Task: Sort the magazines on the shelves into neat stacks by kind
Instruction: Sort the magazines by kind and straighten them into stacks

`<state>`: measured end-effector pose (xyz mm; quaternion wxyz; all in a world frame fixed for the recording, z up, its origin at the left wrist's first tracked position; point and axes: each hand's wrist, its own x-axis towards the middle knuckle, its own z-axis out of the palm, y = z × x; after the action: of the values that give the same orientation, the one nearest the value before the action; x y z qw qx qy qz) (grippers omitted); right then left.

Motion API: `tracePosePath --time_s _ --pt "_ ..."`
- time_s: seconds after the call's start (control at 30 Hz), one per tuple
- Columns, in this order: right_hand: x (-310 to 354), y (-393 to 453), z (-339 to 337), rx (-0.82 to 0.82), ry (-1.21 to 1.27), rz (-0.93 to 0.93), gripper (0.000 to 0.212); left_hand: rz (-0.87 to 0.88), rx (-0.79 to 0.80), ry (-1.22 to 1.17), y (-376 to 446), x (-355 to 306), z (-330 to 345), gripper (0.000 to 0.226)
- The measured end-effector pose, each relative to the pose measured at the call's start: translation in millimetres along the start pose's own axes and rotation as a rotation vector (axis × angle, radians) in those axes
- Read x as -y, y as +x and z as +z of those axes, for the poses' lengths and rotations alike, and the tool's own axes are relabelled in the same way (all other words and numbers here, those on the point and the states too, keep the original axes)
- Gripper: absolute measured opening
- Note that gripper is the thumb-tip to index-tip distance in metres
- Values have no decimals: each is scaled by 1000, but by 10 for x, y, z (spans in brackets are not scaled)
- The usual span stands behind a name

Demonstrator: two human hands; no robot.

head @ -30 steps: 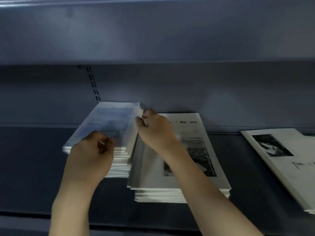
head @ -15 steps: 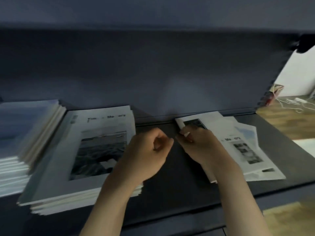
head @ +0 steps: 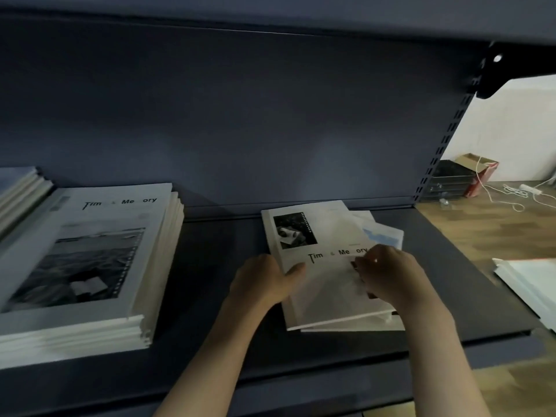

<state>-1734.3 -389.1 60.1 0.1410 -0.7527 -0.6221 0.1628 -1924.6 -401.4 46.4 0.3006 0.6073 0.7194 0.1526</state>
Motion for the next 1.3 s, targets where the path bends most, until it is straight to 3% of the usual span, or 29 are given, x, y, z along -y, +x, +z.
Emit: tracePosePath --time_s 0.1,0.3,0.4,0.63,0.77,0.9,1.0,1.3 --pt "-182 43 -4 -16 3 41 30 -63 -30 64 61 -75 61 66" --pt "-488 89 -59 -68 73 78 35 -79 -44 -208 23 -124 120 46" --pt "-629 151 -71 -43 56 90 40 -92 -126 -251 -65 -127 89 43" --pt "-797 330 -44 -25 115 88 51 75 -233 -289 -386 -80 -130 29" --pt "-705 502 -52 -10 139 104 64 134 -291 -368 -544 -41 -293 20" --pt "-490 639 -91 152 163 174 90 139 -330 -391 -603 4 -367 20" --pt "-445 641 -109 139 176 182 101 110 -366 -371 -621 -5 -346 23" --pt "-338 613 -39 33 154 156 94 106 -397 -248 -596 -13 -326 18"
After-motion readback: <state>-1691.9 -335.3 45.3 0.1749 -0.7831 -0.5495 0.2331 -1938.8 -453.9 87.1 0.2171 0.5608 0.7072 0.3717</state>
